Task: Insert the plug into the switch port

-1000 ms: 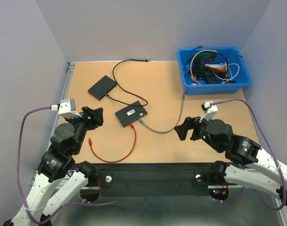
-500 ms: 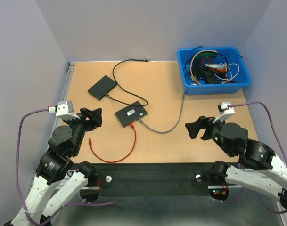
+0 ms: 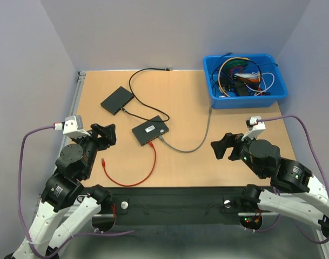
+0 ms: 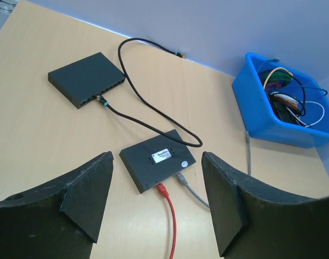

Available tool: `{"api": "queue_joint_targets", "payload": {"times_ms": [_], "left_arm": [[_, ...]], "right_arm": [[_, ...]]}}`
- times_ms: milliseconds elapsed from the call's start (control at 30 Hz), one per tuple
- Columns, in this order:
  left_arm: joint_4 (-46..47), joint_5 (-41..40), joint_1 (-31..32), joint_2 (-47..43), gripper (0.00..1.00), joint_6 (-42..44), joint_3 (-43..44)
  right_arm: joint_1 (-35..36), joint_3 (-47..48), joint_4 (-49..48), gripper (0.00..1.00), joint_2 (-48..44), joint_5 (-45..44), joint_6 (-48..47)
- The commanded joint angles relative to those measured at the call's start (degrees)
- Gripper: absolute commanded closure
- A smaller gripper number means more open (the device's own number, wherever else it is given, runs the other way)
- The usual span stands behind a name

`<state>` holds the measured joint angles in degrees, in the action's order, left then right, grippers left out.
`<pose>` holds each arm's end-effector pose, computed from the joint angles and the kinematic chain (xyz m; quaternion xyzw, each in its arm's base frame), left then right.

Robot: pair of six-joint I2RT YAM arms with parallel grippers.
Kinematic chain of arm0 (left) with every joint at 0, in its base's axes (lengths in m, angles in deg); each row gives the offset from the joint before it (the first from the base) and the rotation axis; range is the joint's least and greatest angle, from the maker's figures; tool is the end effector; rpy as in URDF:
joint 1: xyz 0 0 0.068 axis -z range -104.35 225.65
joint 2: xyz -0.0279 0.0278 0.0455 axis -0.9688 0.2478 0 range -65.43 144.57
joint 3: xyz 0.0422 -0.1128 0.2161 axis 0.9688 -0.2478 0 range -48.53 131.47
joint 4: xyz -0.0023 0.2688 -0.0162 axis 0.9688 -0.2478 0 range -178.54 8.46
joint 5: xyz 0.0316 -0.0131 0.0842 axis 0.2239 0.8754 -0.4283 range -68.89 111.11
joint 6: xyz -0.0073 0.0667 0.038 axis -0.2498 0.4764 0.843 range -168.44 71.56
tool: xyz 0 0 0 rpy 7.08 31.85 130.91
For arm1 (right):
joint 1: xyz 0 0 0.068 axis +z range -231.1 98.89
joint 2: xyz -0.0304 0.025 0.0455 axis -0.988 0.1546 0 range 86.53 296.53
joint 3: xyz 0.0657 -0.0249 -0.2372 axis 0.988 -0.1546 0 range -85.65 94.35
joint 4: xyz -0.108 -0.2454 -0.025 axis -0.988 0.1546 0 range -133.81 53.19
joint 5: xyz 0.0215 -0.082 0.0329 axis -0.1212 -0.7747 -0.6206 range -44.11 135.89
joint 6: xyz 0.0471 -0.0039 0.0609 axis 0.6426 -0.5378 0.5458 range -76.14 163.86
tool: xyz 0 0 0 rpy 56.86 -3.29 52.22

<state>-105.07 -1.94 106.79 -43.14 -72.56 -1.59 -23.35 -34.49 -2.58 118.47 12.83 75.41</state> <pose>0.1329 -0.0502 0.3664 -0.1004 0.6935 -0.2006 0.6846 0.1143 0.1140 0.3310 -0.0253 0.8102 0.2089 0.5470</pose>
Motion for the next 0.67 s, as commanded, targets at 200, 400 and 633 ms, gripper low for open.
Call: {"api": "queue_joint_targets", "payload": {"times_ms": [200, 400, 633], "left_arm": [[0.77, -2.09, 0.15, -0.75, 0.22, -0.49, 0.0], [0.68, -2.35, 0.24, -0.75, 0.22, -0.75, 0.08], [0.68, -2.53, 0.15, -0.75, 0.22, -0.84, 0.08]], "right_arm": [[0.16, -0.44, -0.63, 0.0, -0.39, -1.04, 0.27], [0.08, -0.44, -0.72, 0.0, -0.83, -0.87, 0.18], [0.08, -0.09, -1.59, 0.0, -0.22, 3.43, -1.75]]}}
